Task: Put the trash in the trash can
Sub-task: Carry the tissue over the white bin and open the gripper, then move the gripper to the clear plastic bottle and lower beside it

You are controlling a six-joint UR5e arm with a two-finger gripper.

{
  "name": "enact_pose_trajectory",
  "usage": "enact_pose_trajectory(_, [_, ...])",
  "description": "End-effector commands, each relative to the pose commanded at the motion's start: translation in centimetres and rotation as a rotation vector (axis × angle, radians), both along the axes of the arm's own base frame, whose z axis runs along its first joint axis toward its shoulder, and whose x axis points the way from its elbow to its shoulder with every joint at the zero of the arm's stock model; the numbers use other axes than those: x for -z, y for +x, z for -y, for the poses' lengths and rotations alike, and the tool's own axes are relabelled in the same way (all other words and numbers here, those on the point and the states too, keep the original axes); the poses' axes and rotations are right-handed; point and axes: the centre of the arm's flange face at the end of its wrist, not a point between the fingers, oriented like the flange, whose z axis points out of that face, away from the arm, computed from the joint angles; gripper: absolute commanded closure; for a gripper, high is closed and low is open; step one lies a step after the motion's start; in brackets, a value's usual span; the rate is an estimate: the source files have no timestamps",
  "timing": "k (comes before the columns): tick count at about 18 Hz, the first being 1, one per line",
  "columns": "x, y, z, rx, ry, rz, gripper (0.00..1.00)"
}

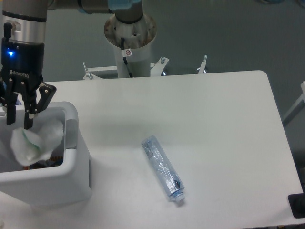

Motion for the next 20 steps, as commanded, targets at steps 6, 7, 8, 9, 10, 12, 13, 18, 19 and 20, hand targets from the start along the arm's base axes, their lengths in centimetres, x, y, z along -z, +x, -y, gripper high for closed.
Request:
enact_pose_trajectory(6, [-0.6, -4.7, 1.2, -0.088, 0.011, 0.002, 0.0])
enact_pose_trajectory(7, [-0.6, -7.0, 1.8, -0.128, 0.012, 0.004, 0.0])
enact_pose_trajectory(8, [-0.4, -9.2, 2.5, -0.174, 0.011, 0.013, 0.0])
enact_pose_trajectory(9, [-0.4, -11.6, 3.4, -0.227, 0.012, 0.023, 0.0])
enact_pose_trajectory(10, [-0.1, -14.0, 4.2, -0.279, 0.01, 0.031, 0.0])
enact_pose_trajectory(12, [1.2, -18.8, 5.5, -0.367, -0.006, 0.052, 0.0])
enact_pose_trajectory(13, [1.5, -21.0, 6.5, -0.417, -0.006, 0.064, 0.0])
enact_pose_trajectory(18, [3.6, -29.7, 11.8, -0.594, -0.035, 0.101, 0.0])
enact_pose_trajectory(19, [4.0, -30.6, 12.7, -0.617, -0.04, 0.107, 0.0])
enact_pose_trajectory(20, [4.4, -32.3, 14.0, -0.651, -0.045, 0.113, 0.0])
